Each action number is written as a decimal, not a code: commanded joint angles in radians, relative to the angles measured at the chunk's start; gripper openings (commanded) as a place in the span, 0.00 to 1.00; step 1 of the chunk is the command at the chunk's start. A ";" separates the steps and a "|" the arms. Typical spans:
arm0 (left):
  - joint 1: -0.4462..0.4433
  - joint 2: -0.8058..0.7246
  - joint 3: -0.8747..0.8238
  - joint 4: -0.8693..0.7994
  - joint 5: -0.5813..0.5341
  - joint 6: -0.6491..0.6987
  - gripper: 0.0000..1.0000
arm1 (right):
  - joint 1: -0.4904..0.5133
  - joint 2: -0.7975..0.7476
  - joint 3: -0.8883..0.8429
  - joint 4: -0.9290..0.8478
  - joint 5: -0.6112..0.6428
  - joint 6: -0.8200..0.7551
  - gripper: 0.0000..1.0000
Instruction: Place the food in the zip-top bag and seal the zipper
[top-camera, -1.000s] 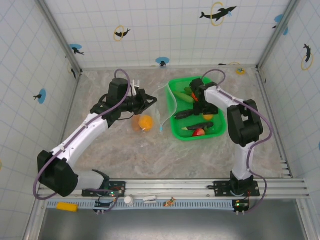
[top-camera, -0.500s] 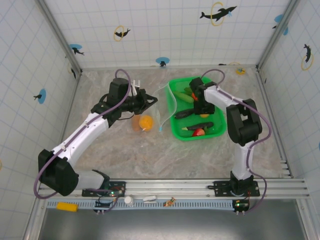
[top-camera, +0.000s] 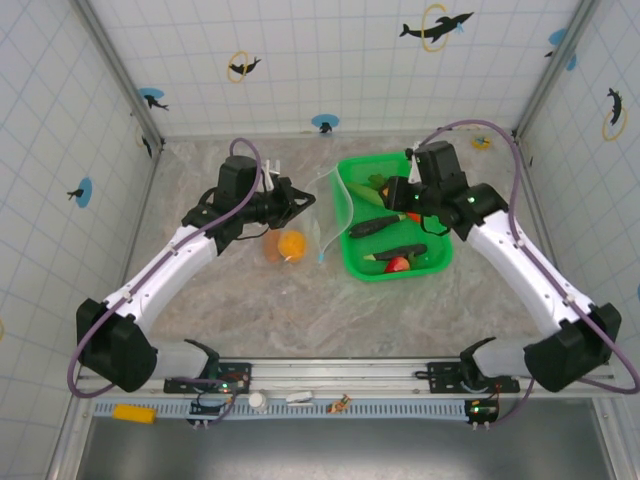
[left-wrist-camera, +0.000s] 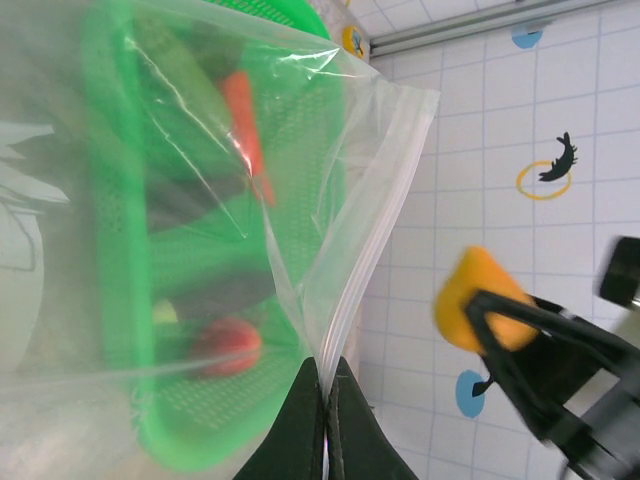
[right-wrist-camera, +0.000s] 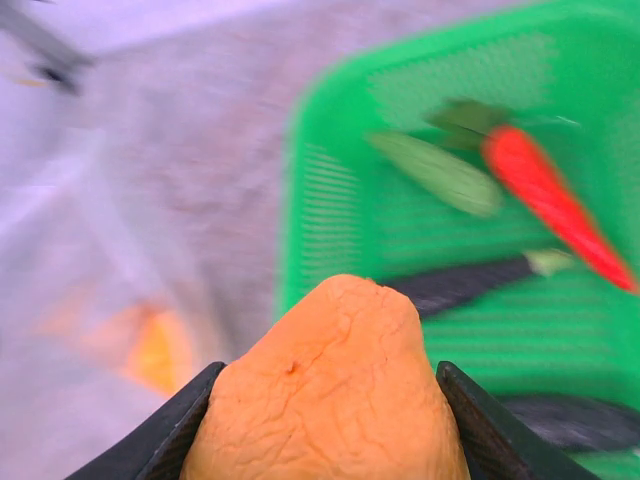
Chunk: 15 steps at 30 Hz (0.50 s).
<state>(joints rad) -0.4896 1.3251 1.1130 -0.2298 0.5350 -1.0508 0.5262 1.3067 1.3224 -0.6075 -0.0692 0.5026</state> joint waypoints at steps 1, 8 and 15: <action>0.005 -0.006 0.004 0.022 0.012 -0.016 0.00 | 0.055 -0.013 -0.010 0.176 -0.222 0.062 0.54; -0.001 -0.014 0.027 0.041 0.017 -0.024 0.00 | 0.177 0.084 0.043 0.141 -0.163 0.072 0.54; -0.009 -0.040 0.004 0.054 0.021 -0.029 0.00 | 0.204 0.220 0.117 0.082 -0.084 0.100 0.52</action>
<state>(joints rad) -0.4911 1.3197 1.1133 -0.2104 0.5358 -1.0676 0.7124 1.4830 1.3659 -0.5011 -0.1974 0.5869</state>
